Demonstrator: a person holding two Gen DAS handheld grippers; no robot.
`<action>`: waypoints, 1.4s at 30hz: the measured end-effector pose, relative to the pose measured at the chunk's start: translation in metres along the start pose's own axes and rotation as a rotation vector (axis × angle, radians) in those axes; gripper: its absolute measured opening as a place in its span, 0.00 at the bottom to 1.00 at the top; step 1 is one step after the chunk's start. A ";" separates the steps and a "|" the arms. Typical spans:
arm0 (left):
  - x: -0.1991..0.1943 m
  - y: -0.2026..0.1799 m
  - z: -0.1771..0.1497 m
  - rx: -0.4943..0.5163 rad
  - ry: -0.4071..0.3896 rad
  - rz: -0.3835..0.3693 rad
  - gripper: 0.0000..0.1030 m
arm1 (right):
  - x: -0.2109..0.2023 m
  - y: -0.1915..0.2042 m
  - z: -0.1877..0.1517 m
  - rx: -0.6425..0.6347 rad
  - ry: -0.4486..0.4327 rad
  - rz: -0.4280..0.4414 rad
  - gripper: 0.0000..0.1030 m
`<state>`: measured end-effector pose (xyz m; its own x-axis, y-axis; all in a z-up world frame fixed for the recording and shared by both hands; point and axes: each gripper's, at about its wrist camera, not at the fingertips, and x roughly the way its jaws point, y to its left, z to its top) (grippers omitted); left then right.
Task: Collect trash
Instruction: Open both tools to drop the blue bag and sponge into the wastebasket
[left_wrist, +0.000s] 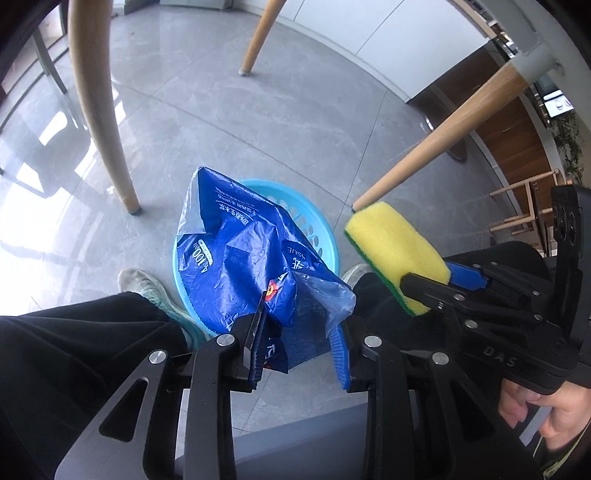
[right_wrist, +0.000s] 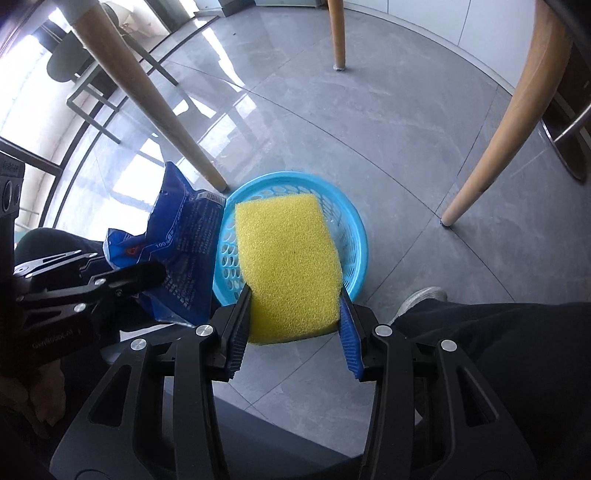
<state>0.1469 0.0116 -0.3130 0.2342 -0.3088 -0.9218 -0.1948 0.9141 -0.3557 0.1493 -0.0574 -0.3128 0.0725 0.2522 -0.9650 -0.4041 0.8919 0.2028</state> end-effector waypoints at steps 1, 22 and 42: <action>0.004 0.003 0.002 -0.004 0.008 -0.001 0.28 | 0.012 -0.003 0.003 0.018 0.025 0.004 0.39; 0.032 0.019 0.023 0.009 0.022 0.082 0.61 | 0.079 -0.026 0.023 0.145 0.133 0.038 0.63; -0.016 0.020 0.010 0.016 -0.062 0.127 0.86 | 0.022 -0.021 0.009 0.064 0.060 0.042 0.88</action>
<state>0.1491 0.0375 -0.3038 0.2670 -0.1741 -0.9478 -0.2118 0.9489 -0.2339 0.1678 -0.0676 -0.3368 0.0014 0.2685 -0.9633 -0.3467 0.9037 0.2514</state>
